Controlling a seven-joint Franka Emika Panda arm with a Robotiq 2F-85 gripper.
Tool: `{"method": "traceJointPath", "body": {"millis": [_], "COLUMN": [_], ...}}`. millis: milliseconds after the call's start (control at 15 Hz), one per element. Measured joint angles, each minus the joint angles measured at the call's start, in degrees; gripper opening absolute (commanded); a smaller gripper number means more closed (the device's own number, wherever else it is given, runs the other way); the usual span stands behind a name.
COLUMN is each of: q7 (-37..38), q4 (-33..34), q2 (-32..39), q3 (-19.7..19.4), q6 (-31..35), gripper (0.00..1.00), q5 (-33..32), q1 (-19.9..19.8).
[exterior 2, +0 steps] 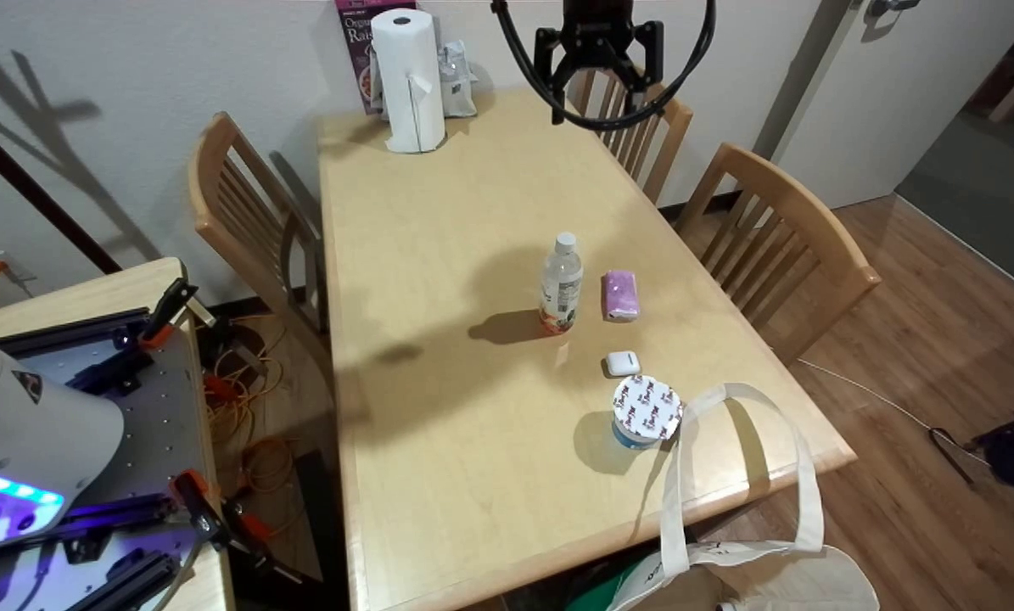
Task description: Lay down the bottle on the table
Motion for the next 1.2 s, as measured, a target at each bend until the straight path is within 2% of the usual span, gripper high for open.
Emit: {"method": "traceJointPath", "body": {"millis": [267, 400, 667, 933, 1200], "q7": [-1.3, -1.3, -1.8, -1.3, 6.9], "q4": [6.8, 7.5, 7.4, -0.8, -8.4], "q2": [4.3, 4.8, 4.9, 0.0, -4.2], "q3": [-0.2, -0.3, 0.6, 0.9, 0.3], "q6": [-2.4, -2.5, -2.6, -3.1, 0.3], "gripper": [1.00, 1.00, 1.00, 1.00, 1.00], "q5": [1.1, 1.1, 6.3, 6.7, 11.9], "q1": [0.2, 0.2, -0.1, 0.1, -1.2]}}
